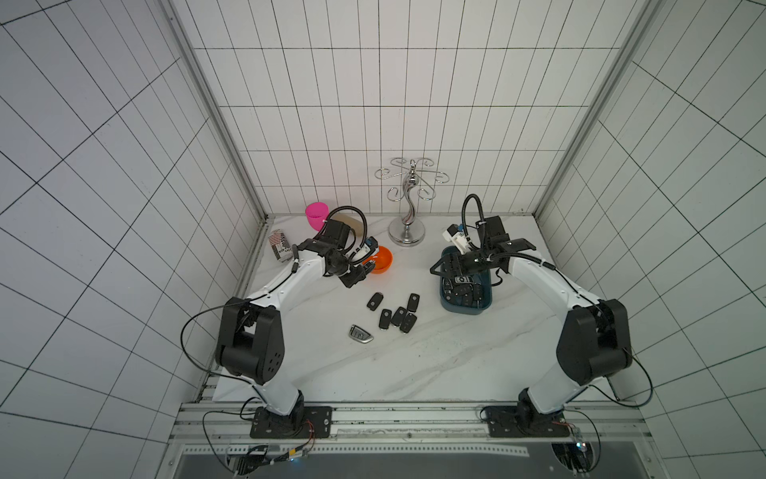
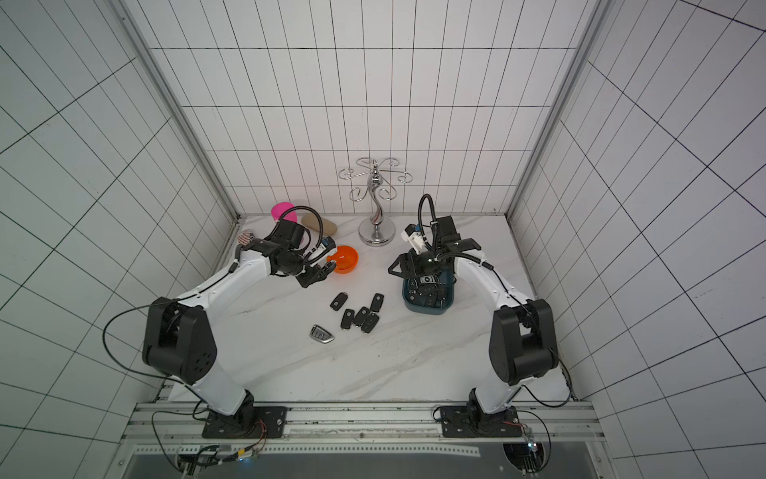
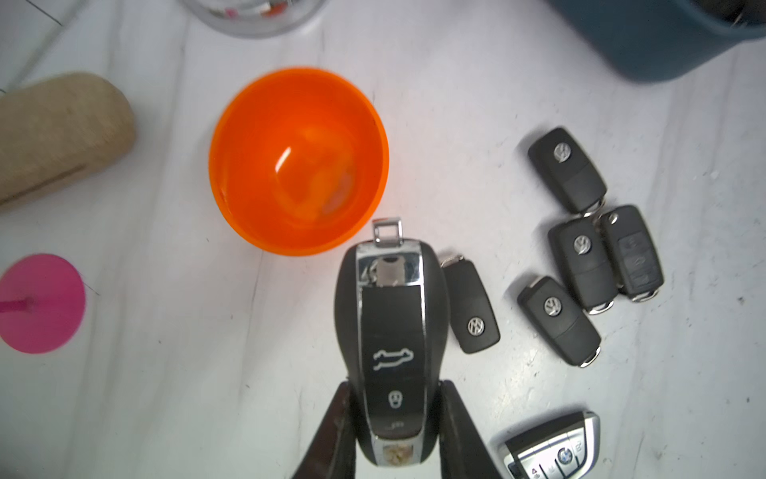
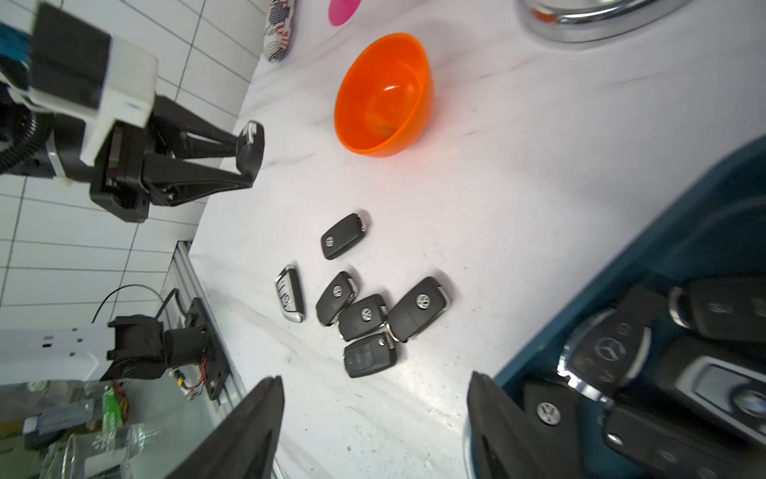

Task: Place the car key into the storage box
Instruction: Place the car key in the storage box.

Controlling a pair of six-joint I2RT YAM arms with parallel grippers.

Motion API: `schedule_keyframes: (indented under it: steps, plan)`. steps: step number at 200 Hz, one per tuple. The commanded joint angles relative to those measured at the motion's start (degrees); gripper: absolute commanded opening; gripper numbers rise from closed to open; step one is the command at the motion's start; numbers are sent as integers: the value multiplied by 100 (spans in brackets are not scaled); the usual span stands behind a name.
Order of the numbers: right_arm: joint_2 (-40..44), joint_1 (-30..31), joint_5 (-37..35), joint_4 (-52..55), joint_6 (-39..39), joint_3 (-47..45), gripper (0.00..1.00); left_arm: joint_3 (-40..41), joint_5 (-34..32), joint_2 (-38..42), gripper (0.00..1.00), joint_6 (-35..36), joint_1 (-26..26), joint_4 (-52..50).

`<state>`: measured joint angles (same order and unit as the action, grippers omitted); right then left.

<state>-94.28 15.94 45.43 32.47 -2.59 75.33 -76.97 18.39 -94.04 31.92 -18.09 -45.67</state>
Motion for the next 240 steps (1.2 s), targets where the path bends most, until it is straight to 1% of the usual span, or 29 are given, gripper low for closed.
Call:
schedule_keyframes:
  steps: [1, 20, 42, 60, 93, 116, 174, 213, 233, 240]
  plan:
    - [-129, 98, 610, -189, -256, -12, 73, -66, 321, 176, 10, -164, -186, 359]
    - [-186, 214, 849, -420, -548, -18, 73, -46, 11, 239, 10, -60, -526, 440]
    - [-255, 351, 934, -529, -665, 1, 74, 58, -430, 303, 11, 124, -1046, 540]
    - [-284, 395, 1005, -692, -838, -42, 75, 13, -844, 316, 11, 45, -1446, 542]
    - [-319, 431, 1202, -940, -1063, -136, 74, -49, -1127, 315, 11, 141, -1854, 611]
    - [-294, 469, 1250, -1046, -1128, -168, 72, -170, -1297, 214, 11, 169, -2007, 612]
    - [-404, 545, 1421, -1137, -1217, -190, 66, -352, -1413, 133, 12, 268, -2180, 623]
    - [-458, 642, 1469, -1147, -1133, -146, 62, -468, -1441, 91, 12, 289, -2313, 557]
    - [-470, 663, 1477, -1152, -1087, -159, 55, -468, -1415, 96, 12, 281, -2348, 561]
    - [-473, 656, 1482, -1150, -1075, -161, 51, -468, -1400, 84, 12, 274, -2351, 568]
